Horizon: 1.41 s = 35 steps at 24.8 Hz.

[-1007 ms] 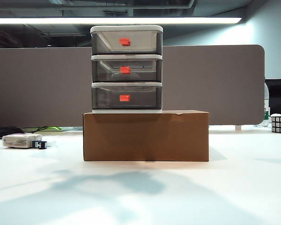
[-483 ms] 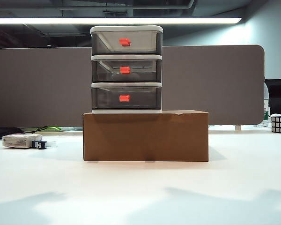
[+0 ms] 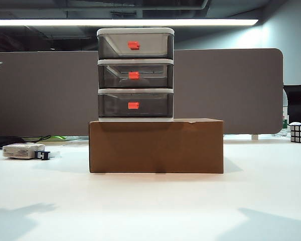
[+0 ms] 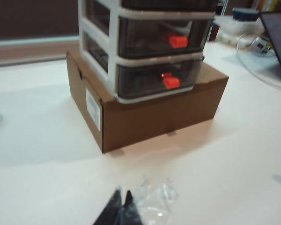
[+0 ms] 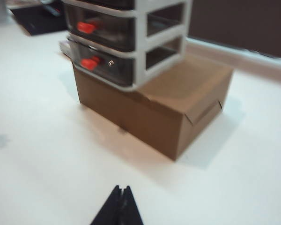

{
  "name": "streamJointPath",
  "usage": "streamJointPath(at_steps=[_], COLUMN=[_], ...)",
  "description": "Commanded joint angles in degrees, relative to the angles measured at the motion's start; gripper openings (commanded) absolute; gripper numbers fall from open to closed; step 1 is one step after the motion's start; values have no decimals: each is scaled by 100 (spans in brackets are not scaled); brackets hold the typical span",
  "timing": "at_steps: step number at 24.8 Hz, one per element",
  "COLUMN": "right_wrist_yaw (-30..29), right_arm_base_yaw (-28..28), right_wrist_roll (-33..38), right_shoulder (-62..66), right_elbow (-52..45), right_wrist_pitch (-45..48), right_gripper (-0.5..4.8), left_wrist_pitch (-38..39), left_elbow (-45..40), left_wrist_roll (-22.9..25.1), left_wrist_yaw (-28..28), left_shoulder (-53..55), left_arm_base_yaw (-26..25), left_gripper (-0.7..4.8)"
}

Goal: Open the second layer of the drawer on the table, pick up the earphone case on the table and put it in, and finally close the drawer.

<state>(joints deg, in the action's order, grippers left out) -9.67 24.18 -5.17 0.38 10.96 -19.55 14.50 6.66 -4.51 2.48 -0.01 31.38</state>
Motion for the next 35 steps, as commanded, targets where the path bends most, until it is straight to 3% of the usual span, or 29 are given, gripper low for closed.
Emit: streamJointPath(at_steps=[1,6,11,14,19,23,25,30,35], right_wrist_yaw=[107,522,721,706,369,-229,-151,229,205], right_arm_base_yaw=[-4,-39,-48,-321,-1145,-1941,-2100,-2109,-2107], right_wrist_roll=[0,-59,-282,-551,-529,-525,-511,-380,-337], right_shoulder=[-42,-42,-42,-42,-42,-42,-42,-42,-42], right_elbow=[-361,-914,-1091,-1091,-1091,-1091,-1091,-1091,-1091], right_wrist_pitch=[852,1561,1814,1792,1792,1860,1867,2140,2131], right_gripper=[-5,-5,-5,-5,-5,-5,-5,-5,-5], left_wrist_pitch=[-706,-1311,-1298,-1349,-1661,-1773,-1709,-1731,-1705], left_elbow=[-269,-599,-627,-627,-627,-625,-625,-625,-625], left_wrist_roll=[109,203,286,367,289,212,216,234,225], left_wrist_yaw=[9,2,-229,-192,369,922,872,153,177], left_shoulder=[15,13,13,13,13,13,13,13,13], left_arm_base_yaw=[-13,-17,-114,-671,-1714,-2581,-2651,-2649,-2649], left_gripper=[-6,-6,-6,-6,-6,-6,-6,-6,-6])
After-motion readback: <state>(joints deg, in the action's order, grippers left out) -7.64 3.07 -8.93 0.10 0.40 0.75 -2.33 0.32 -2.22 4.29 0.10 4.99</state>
